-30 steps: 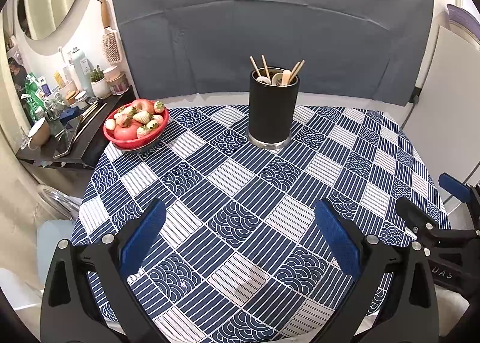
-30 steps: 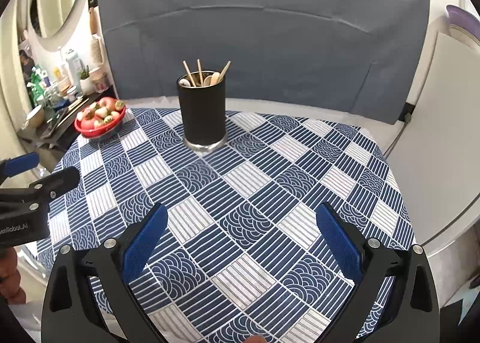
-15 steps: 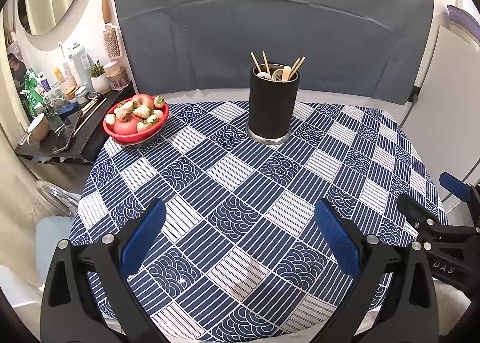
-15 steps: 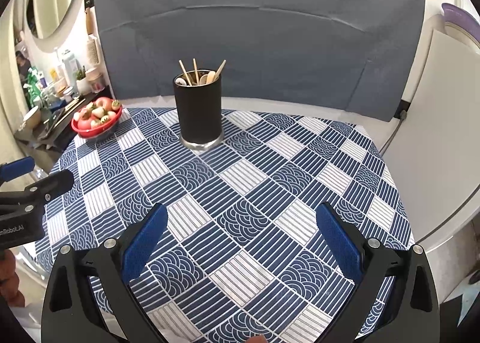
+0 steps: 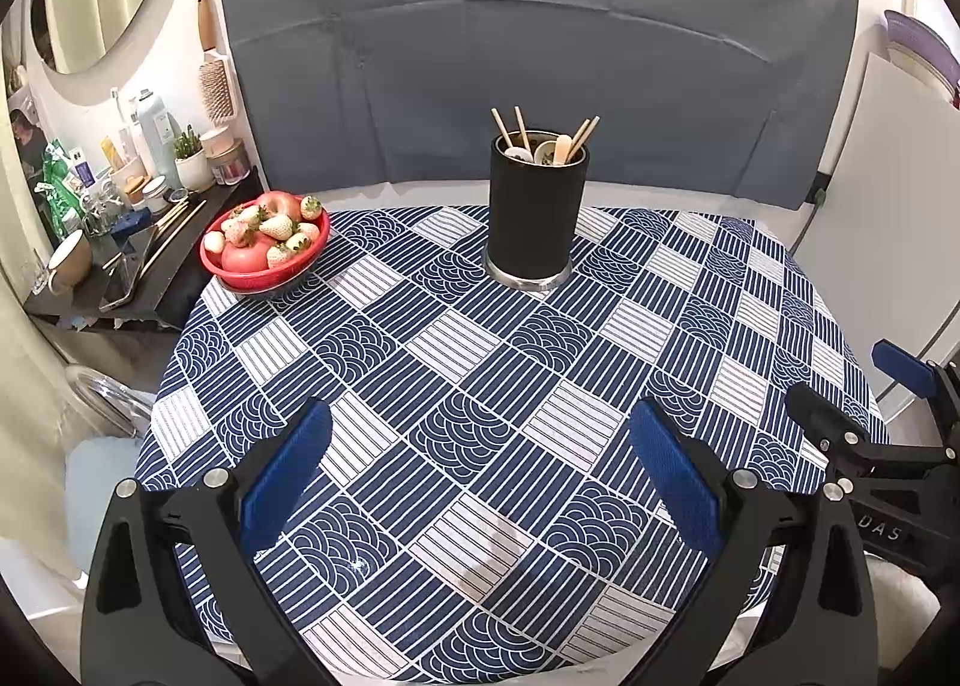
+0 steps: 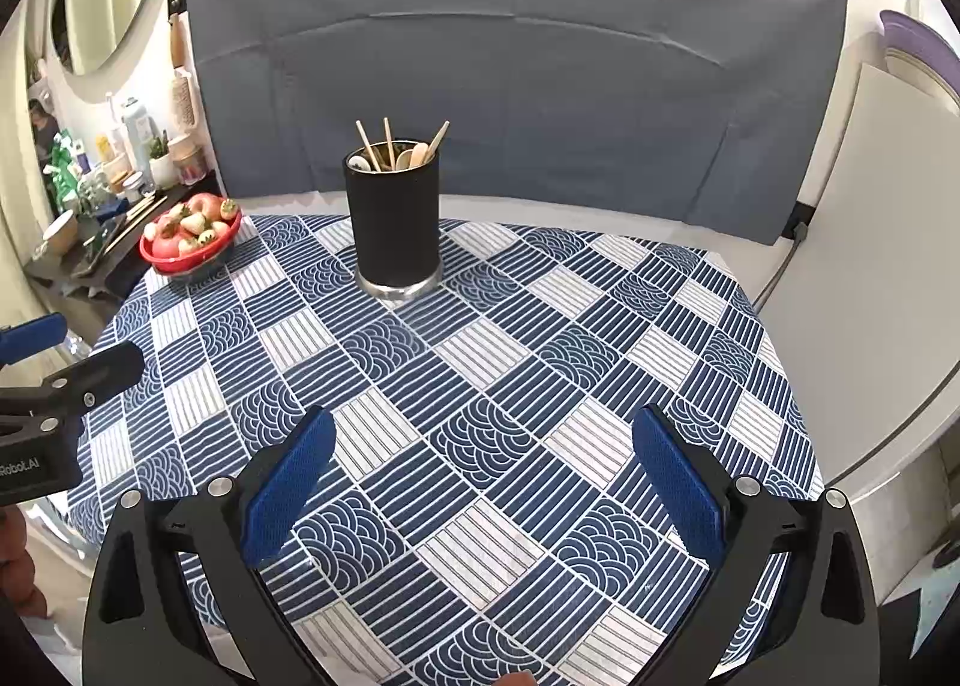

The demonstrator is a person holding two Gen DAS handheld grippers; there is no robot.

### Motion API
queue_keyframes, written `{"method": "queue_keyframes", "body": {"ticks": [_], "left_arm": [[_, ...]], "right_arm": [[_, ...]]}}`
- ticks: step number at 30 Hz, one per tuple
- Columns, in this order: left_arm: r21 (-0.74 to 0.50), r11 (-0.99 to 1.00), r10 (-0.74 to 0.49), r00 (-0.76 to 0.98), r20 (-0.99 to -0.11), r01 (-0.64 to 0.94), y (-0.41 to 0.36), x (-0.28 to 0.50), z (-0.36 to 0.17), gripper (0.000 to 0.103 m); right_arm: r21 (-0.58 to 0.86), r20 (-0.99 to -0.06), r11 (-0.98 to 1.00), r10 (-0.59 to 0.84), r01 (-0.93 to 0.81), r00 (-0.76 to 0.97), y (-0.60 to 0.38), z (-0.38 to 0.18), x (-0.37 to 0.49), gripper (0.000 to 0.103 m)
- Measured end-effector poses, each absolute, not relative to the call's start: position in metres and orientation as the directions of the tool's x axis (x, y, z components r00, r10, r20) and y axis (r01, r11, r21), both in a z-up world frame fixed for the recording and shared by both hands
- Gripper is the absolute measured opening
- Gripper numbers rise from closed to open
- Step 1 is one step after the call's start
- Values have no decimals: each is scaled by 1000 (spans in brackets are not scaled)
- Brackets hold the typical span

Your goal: Organize utensils

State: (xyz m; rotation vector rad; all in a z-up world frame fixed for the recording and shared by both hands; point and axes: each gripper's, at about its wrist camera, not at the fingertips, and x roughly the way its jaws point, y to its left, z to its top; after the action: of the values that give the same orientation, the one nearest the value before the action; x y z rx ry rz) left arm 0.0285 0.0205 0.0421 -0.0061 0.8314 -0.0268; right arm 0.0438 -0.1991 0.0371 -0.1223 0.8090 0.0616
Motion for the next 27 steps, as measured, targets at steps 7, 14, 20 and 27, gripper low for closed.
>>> {"method": "queue_keyframes", "body": {"ticks": [7, 14, 20, 27], "left_arm": [[-4, 1000, -16, 670, -743, 19, 21, 29, 41, 97], [-7, 1000, -11, 660, -751, 9, 22, 30, 39, 97], [-12, 1000, -17, 654, -756, 11, 22, 31, 38, 97], [3, 1000, -12, 657, -754, 21, 19, 31, 39, 97]], "right_arm": [[-91, -719, 991, 4, -99, 695, -198, 38, 43, 95], [-86, -719, 992, 4, -95, 695, -199, 38, 43, 95], [-77, -724, 991, 18, -107, 690, -199, 36, 45, 95], [-86, -724, 991, 8, -102, 690, -199, 35, 46, 95]]}}
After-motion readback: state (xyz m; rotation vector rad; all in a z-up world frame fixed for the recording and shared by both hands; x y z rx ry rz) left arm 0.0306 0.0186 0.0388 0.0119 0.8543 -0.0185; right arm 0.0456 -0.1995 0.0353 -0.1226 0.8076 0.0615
